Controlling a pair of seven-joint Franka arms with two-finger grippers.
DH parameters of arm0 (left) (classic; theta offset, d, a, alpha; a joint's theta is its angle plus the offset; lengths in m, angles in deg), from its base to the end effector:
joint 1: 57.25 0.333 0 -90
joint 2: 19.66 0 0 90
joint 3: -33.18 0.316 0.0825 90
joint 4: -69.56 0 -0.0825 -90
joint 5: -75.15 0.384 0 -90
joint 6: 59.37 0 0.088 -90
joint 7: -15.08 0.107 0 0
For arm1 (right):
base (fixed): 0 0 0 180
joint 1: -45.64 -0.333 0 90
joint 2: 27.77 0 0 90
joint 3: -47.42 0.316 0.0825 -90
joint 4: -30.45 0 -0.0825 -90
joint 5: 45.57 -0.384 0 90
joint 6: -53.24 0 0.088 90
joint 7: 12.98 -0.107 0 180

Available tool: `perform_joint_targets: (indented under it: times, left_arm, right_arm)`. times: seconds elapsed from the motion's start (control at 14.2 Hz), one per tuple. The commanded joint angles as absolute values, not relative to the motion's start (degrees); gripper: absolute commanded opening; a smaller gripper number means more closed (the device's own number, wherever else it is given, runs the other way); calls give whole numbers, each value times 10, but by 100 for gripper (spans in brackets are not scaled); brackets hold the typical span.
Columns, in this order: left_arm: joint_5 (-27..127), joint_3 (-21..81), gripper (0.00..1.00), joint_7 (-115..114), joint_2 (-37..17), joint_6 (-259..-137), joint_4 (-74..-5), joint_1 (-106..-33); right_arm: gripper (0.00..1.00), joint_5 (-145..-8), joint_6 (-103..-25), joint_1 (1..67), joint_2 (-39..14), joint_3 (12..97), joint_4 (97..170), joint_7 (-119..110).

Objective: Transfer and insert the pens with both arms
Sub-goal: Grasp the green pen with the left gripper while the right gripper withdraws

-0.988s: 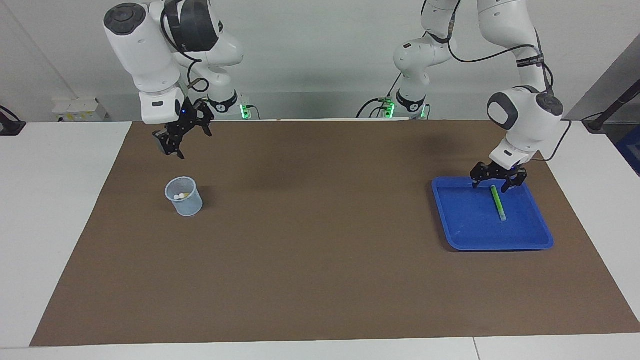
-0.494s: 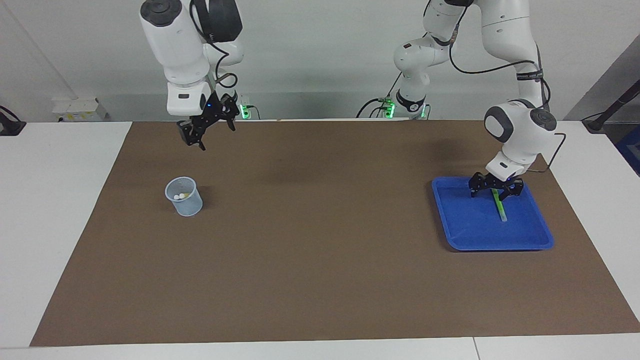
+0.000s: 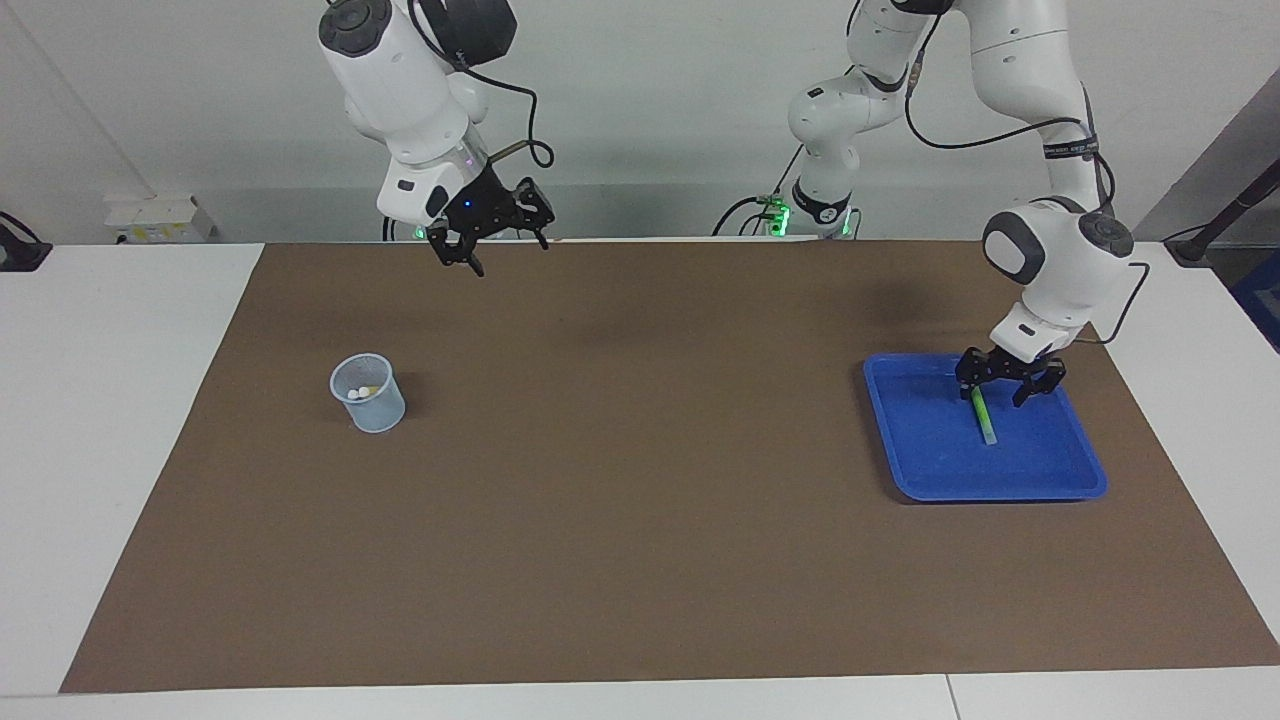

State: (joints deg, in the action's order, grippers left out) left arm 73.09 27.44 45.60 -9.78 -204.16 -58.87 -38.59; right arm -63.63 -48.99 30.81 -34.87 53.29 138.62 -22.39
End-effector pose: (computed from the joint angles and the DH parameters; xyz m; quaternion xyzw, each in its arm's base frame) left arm 0.5379 0.1241 0.3024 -0.9887 0.1376 -0.0601 0.0027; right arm 0.4823 0.2134 0.5623 -0.9869 -0.0653 0.0287 0.1450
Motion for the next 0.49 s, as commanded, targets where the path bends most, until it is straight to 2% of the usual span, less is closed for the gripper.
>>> perform_joint_targets:
  times: [0.0, 0.14, 0.28, 0.42]
  left_arm:
    - [742, 272, 82, 456, -72, -2061, -577, -384]
    - [742, 272, 65, 457, -72, -2063, -577, -385]
    - [742, 272, 42, 455, -71, -2064, -577, -385]
    - [742, 272, 36, 455, -67, -2064, -567, -388]
  right_arm:
    - [100, -676, -531, 298, -369, 534, 1420, -272]
    - [100, -692, -540, 292, -367, 534, 1421, -298]
    - [100, -697, -570, 275, -368, 534, 1430, -320]
    - [100, -710, -590, 253, -367, 534, 1434, -367]
